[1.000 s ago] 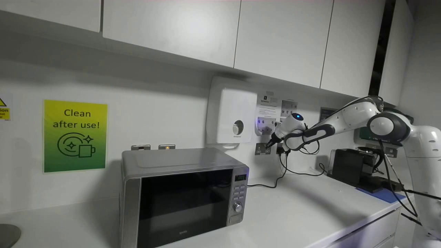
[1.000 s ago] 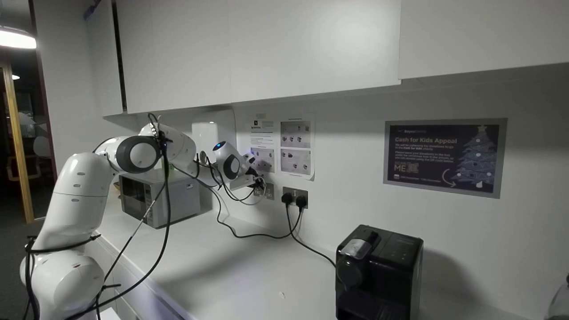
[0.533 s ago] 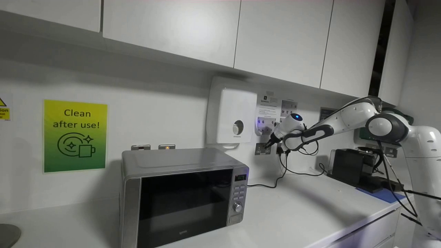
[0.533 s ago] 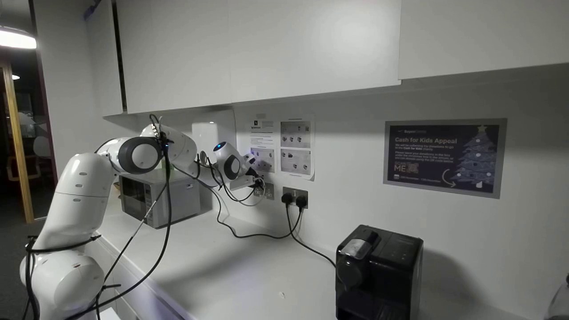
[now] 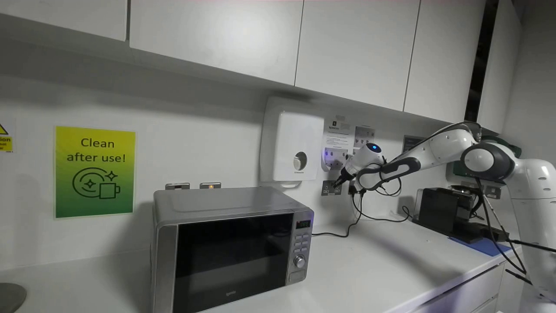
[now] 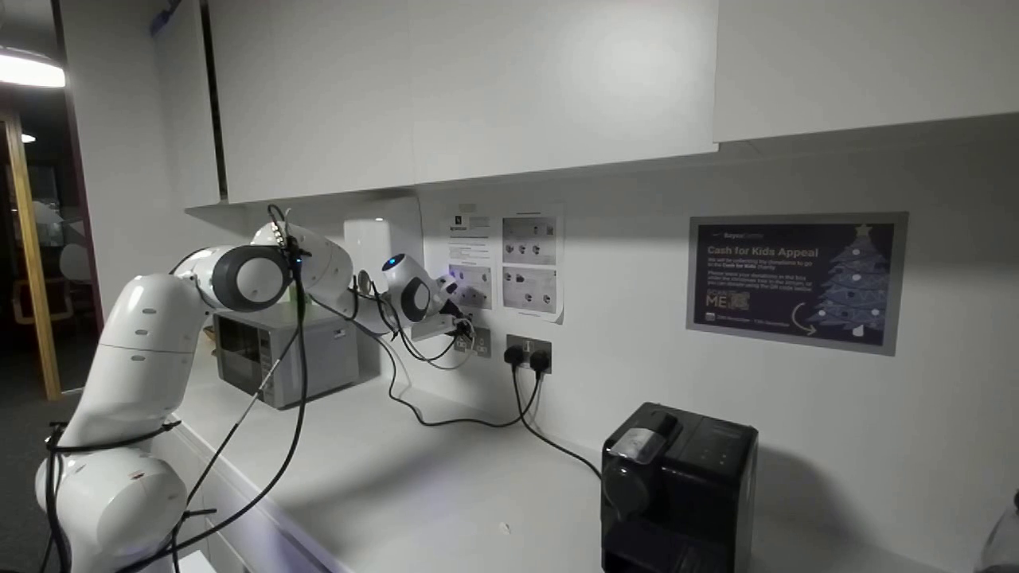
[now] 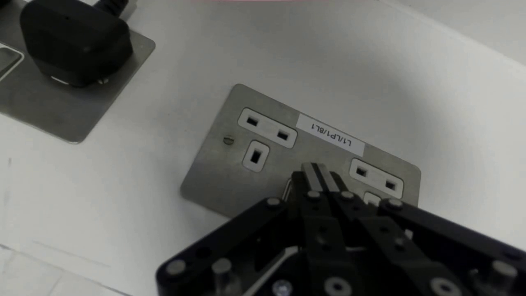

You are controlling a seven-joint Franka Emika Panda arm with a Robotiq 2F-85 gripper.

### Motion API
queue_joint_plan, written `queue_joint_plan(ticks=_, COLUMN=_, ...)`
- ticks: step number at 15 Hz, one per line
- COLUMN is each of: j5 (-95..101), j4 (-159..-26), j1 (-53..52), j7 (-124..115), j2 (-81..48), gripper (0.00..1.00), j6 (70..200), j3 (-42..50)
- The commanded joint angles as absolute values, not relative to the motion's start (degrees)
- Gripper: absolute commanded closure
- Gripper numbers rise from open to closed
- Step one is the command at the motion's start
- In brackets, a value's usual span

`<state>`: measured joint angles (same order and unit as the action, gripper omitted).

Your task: Press the switches on the bottom left socket.

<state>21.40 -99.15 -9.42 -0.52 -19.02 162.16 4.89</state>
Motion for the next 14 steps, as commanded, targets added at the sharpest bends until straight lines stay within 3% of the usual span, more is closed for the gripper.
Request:
queue_joint_plan(ticks=1, j5=20.78, j4=-95.7, j1=-9.34, j7=-1.31, j2=-21.37, gripper=1.0, j6=163.13, j3=4.96)
queue_joint_plan(ticks=14, j5=21.38, j4=-101.18, j1=-8.09, j7=3.93, j2=-17.02, gripper=1.0, j6=161.93, j3=2.99)
